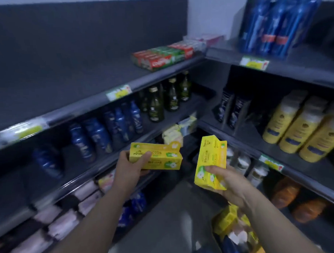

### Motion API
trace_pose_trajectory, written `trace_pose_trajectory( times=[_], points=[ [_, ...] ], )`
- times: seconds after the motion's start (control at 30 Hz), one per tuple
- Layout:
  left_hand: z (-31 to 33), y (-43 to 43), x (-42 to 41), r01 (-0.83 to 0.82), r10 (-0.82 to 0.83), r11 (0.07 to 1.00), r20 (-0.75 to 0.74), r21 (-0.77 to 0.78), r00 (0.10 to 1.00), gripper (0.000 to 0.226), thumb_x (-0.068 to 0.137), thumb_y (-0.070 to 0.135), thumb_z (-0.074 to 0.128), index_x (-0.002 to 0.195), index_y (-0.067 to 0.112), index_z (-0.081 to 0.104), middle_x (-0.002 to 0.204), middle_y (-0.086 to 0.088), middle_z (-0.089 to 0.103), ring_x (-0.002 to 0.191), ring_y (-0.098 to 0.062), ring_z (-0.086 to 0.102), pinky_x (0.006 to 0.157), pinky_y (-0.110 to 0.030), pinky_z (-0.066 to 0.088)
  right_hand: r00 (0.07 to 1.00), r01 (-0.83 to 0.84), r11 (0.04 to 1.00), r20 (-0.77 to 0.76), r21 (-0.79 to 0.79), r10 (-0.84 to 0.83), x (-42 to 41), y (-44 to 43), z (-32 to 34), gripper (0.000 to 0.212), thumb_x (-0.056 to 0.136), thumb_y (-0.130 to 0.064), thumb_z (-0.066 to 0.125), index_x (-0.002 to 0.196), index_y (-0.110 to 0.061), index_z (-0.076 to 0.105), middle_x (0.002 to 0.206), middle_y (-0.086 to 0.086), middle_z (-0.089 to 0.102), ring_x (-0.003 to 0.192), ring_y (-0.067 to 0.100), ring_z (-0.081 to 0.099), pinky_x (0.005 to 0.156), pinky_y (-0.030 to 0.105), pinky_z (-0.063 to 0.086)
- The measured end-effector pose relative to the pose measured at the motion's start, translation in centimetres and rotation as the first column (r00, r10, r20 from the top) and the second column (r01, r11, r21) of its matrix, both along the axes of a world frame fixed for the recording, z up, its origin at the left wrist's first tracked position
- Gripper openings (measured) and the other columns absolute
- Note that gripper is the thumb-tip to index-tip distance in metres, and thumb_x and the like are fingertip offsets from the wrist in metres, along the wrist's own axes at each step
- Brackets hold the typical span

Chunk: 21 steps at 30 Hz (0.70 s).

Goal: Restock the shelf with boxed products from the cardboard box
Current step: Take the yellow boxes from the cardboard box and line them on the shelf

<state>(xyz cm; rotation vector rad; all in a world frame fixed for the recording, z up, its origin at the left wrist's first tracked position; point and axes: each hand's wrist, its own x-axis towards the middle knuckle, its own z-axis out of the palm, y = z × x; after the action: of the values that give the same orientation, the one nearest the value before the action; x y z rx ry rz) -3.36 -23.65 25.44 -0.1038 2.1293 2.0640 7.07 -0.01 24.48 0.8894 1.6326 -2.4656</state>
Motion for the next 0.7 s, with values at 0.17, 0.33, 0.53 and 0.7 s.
trace_pose_trajectory(
  times=[0.17, 0.33, 0.53, 0.7],
  points=[
    [2.4, -7.8, 2.5, -0.201, 0.201, 0.980, -0.085, 0.005, 0.976, 0.040, 0.085, 0.033, 0.065, 0.113, 0.011, 0.046, 0.108, -0.011, 0.063, 0.091, -0.021, 0.066, 0.062, -0.029, 0.058, 0.974, -0.207, 0.978, -0.102, -0.034, 0.203, -2.7, -5.5, 3.4, 0.031, 0.085, -0.006, 0.064, 0.116, -0.006, 0.062, 0.104, 0.018, 0.072, 0.087, 0.034, 0.071, 0.075, 0.054, 0.058],
    [4.9, -15.7, 5.6, -0.377, 0.376, 0.926, -0.212, 0.038, 0.902, 0.029, 0.095, 0.030, 0.053, 0.113, 0.008, 0.045, 0.109, -0.011, 0.061, 0.089, -0.017, 0.065, 0.058, -0.017, 0.055, 0.881, -0.425, 0.903, -0.203, 0.059, 0.428, -5.0, -12.8, 6.4, 0.046, 0.076, 0.000, 0.070, 0.120, -0.008, 0.058, 0.111, 0.016, 0.070, 0.098, 0.036, 0.069, 0.074, 0.047, 0.059],
    [7.6, -26.6, 9.1, -0.531, 0.538, 0.842, -0.251, 0.099, 0.805, 0.033, 0.095, 0.030, 0.054, 0.116, 0.006, 0.046, 0.115, -0.011, 0.063, 0.100, -0.020, 0.066, 0.068, -0.027, 0.059, 0.782, -0.514, 0.816, -0.246, 0.265, 0.573, -6.8, -24.0, 9.7, 0.041, 0.074, 0.002, 0.075, 0.111, -0.002, 0.057, 0.107, 0.019, 0.069, 0.088, 0.036, 0.070, 0.064, 0.041, 0.058],
    [9.8, -36.1, 13.3, -0.645, 0.644, 0.757, -0.291, 0.107, 0.707, 0.033, 0.091, 0.027, 0.060, 0.113, 0.005, 0.049, 0.108, -0.010, 0.065, 0.092, -0.021, 0.068, 0.065, -0.026, 0.058, 0.705, -0.535, 0.779, -0.336, 0.325, 0.624, -6.4, -34.9, 12.0, 0.036, 0.073, 0.001, 0.076, 0.105, -0.003, 0.059, 0.097, 0.016, 0.073, 0.083, 0.035, 0.071, 0.070, 0.047, 0.059]
  ],
)
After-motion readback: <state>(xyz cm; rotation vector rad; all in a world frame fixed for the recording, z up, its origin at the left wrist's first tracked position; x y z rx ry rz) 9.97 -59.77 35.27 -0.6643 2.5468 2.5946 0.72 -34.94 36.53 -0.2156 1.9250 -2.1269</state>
